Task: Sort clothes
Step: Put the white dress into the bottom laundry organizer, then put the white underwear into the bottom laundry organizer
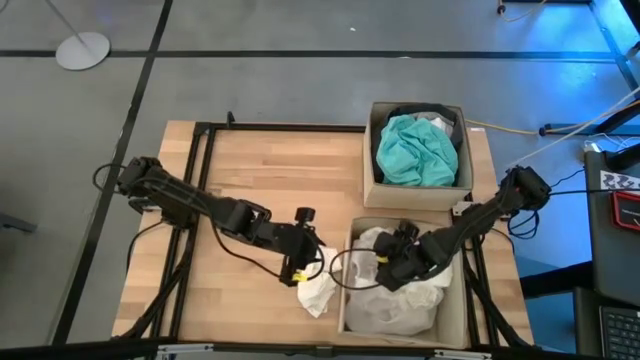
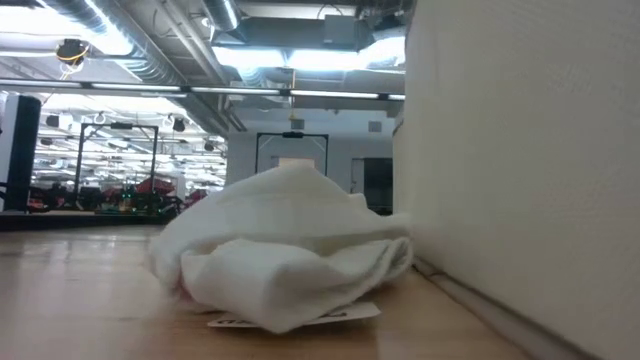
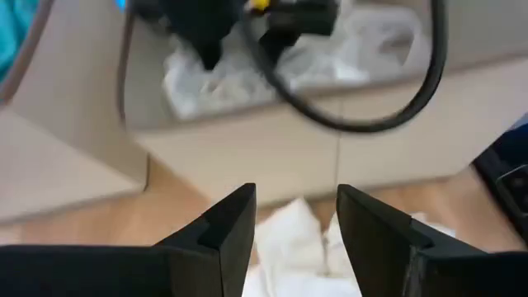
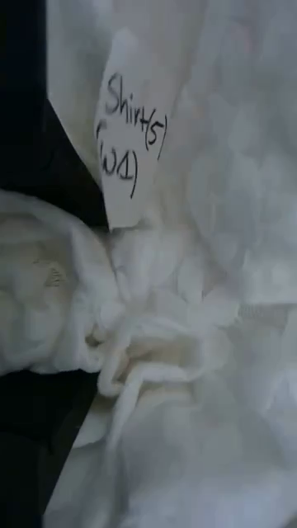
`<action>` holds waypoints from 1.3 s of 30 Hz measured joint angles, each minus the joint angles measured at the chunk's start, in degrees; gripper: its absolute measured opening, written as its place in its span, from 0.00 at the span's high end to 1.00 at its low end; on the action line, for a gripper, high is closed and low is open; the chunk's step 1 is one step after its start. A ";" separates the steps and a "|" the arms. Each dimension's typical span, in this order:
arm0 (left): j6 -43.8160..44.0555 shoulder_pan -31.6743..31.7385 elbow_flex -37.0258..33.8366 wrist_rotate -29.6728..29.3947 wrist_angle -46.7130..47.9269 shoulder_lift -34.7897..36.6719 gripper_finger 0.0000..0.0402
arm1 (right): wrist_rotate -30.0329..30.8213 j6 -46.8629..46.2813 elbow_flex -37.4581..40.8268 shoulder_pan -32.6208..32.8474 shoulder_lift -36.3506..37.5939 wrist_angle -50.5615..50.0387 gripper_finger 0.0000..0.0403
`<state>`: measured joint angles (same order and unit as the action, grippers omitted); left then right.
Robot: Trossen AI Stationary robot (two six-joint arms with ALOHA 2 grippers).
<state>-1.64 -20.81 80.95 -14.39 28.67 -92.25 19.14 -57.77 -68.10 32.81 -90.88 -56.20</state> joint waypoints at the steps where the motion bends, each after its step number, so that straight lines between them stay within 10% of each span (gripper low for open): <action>1: 0.76 -0.33 -0.31 -1.13 0.56 0.00 0.60 | -0.19 -0.72 1.41 0.30 0.01 1.24 0.37; 11: 6.22 -1.47 -10.85 -2.55 -6.03 0.00 0.60 | -2.56 0.51 -3.61 0.31 1.36 -2.77 0.37; 25: 13.87 -1.76 -21.34 6.09 -17.86 -0.02 0.59 | 18.65 9.67 -18.47 8.54 3.39 -4.74 0.37; 39: 22.82 3.64 -21.40 8.47 -18.52 -9.84 0.35 | 21.96 8.56 -18.45 9.16 -0.92 -8.37 0.37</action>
<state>21.18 -17.17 59.55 -5.91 10.14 -102.08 41.10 -49.21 -86.54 41.98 -91.80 -64.57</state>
